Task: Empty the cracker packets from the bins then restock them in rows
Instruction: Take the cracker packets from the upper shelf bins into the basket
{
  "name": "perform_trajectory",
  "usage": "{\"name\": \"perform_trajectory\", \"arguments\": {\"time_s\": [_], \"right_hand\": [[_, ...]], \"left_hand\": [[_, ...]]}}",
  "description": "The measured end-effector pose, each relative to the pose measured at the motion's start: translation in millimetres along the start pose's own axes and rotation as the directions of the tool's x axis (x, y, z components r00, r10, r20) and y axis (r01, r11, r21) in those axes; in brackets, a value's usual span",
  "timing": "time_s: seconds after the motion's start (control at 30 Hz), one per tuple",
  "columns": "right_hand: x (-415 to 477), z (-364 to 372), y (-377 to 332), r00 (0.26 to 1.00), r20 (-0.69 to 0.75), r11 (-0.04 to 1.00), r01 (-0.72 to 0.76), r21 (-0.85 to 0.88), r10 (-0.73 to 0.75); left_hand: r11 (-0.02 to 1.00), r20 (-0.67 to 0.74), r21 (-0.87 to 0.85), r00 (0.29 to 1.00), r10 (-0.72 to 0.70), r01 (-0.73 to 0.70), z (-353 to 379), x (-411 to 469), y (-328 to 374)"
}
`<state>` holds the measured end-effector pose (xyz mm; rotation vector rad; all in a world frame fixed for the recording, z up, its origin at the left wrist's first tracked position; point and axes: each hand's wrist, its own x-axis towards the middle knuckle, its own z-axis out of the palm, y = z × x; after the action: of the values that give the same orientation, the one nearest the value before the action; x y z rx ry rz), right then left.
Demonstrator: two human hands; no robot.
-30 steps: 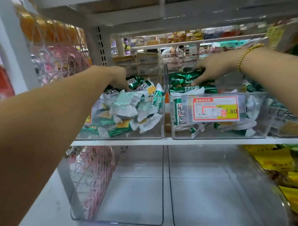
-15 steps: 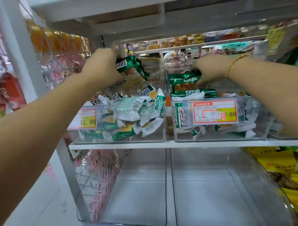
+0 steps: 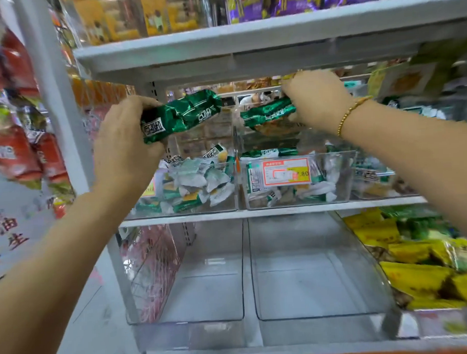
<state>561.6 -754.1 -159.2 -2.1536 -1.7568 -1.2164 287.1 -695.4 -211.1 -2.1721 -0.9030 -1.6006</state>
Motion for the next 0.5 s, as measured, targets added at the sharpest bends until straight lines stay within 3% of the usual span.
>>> {"name": "perform_trajectory", "arguments": {"time_s": [0.1,0.2,0.3,0.4,0.5], "right_hand": [[-33,-32,3,0.997,-0.082,0.998,0.005,0.067,0.001],[-67,-64,6,0.991,-0.128,0.984,-0.008,0.178,0.031],[-97,-98,10,0.990,-0.125,0.961,-0.022,0.275,0.058],[-124,-128,11,0.996,-0.084,0.941,-0.003,0.338,0.034],[-150,-146,6,0.998,0.050,0.886,0.005,0.464,-0.031]], "left_hand": [[0.969,-0.060,-0.186,0.983,-0.175,0.161,-25,-26,14],[0.848,-0.068,-0.369,0.899,-0.433,0.380,-58,-51,28],[0.642,0.095,-0.471,0.758,-0.645,0.605,-80,-85,39],[0.373,0.332,-0.592,0.638,-0.695,0.714,-87,-121,44],[0.074,0.531,-0.590,0.456,-0.714,0.804,-82,-164,49]]}}
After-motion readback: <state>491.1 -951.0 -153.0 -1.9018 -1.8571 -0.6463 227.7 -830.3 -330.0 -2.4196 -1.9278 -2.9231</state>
